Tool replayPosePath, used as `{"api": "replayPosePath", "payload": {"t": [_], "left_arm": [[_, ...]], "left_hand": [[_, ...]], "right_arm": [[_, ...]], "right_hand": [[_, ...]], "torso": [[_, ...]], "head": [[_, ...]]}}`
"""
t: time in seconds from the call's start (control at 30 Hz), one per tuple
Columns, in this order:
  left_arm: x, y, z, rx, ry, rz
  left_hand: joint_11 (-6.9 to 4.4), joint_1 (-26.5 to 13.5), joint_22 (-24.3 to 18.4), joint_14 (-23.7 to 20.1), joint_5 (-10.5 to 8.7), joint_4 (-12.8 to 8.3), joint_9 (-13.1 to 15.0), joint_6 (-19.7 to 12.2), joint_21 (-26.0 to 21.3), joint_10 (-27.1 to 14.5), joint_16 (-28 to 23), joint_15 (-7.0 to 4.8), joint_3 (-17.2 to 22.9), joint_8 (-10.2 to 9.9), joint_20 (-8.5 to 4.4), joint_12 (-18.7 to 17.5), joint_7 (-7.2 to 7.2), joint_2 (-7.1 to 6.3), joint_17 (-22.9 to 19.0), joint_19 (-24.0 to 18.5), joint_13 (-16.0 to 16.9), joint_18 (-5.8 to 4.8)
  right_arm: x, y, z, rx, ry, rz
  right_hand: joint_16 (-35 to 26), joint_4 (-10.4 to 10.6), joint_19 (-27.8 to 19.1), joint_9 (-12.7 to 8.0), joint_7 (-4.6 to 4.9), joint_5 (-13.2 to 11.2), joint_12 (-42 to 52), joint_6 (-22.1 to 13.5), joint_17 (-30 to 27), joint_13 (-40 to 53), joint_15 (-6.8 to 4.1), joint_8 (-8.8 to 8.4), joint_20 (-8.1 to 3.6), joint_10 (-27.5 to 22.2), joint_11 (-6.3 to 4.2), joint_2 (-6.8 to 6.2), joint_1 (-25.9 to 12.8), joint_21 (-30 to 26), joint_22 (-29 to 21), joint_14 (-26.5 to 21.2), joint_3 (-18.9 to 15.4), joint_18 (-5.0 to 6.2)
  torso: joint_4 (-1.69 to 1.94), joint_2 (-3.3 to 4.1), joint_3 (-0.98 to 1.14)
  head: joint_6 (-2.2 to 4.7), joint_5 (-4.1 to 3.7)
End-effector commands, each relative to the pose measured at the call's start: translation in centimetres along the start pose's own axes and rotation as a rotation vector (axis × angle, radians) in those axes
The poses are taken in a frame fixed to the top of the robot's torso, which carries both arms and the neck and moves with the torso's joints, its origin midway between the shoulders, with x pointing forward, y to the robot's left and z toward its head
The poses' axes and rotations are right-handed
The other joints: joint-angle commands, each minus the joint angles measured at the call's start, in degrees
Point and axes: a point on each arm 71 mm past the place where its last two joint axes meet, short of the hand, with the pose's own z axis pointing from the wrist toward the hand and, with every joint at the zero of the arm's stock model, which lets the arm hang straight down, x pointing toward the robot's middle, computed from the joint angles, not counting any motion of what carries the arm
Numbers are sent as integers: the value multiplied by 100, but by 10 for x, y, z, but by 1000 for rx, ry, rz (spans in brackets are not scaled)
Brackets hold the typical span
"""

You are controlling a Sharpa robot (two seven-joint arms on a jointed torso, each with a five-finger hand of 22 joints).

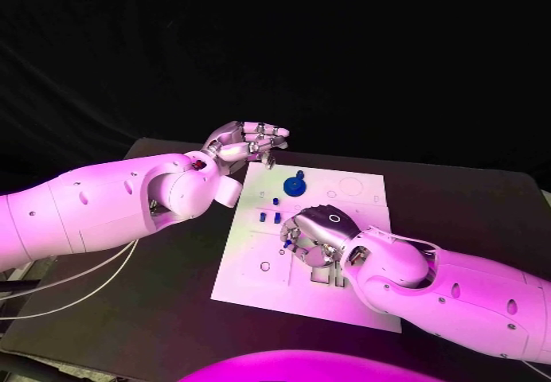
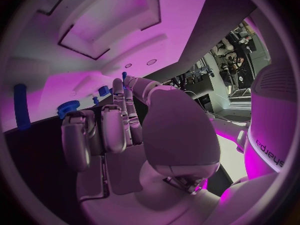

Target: Assemble the parts on the task board

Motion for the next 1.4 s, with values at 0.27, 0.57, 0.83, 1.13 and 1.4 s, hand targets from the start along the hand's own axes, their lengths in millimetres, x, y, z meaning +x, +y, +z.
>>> {"api": "replayPosePath", "payload": {"t": [0.27,0.57,0.83,1.13,1.4], "left_arm": [[2,-1,1,7,5,-7],[1,-1,1,4,4,-6],[0,-1,1,2,3,-6],[0,-1,0,0,3,-6],[0,-1,0,-1,4,-6]], "left_hand": [[7,13,6,-36,32,-41,-6,-40,-12,-46,-40,2,-6,-24,3,19,16,32,-8,-37,10,25],[7,7,4,-37,31,-39,-5,-40,-15,-49,-41,3,-9,-24,5,26,15,34,-9,-37,13,25],[7,7,4,-37,31,-39,-5,-40,-15,-49,-41,3,-9,-24,5,26,15,34,-9,-37,13,25],[7,7,4,-37,31,-39,-5,-40,-15,-49,-41,3,-9,-24,5,26,15,34,-9,-37,13,25],[7,7,4,-37,31,-39,-5,-40,-15,-49,-41,3,-9,-24,5,26,15,34,-9,-37,13,25]], "right_arm": [[6,3,2,-18,32,-5],[8,4,3,-18,37,-3],[9,7,3,-27,41,2],[10,7,4,-23,51,-1],[13,5,6,-12,80,-22]], "right_hand": [[21,-22,422,7,-7,-28,-20,41,-2,6,-30,16,-32,8,-12,-6,-49,33,1343,279,-12,-86],[23,-20,423,10,-7,-35,-22,39,-3,9,-30,16,-32,10,-12,-1,-60,34,1344,278,-15,-86],[23,-20,423,10,-7,-35,-22,39,-3,9,-30,16,-32,10,-12,-1,-60,34,1344,278,-15,-86],[24,-19,423,12,-8,-38,-25,37,-5,11,-30,15,-32,11,-12,3,-68,35,1345,278,-17,-86],[23,-16,417,14,-8,-43,-29,32,-9,13,-29,13,-31,9,-11,5,-79,24,1339,277,-20,-83]], "torso": [[0,6,0],[-8,0,1],[-4,1,0],[-4,2,-5],[-1,4,-5]], "head": [[-29,38],[-58,56],[-67,57],[-68,54],[-80,56]]}}
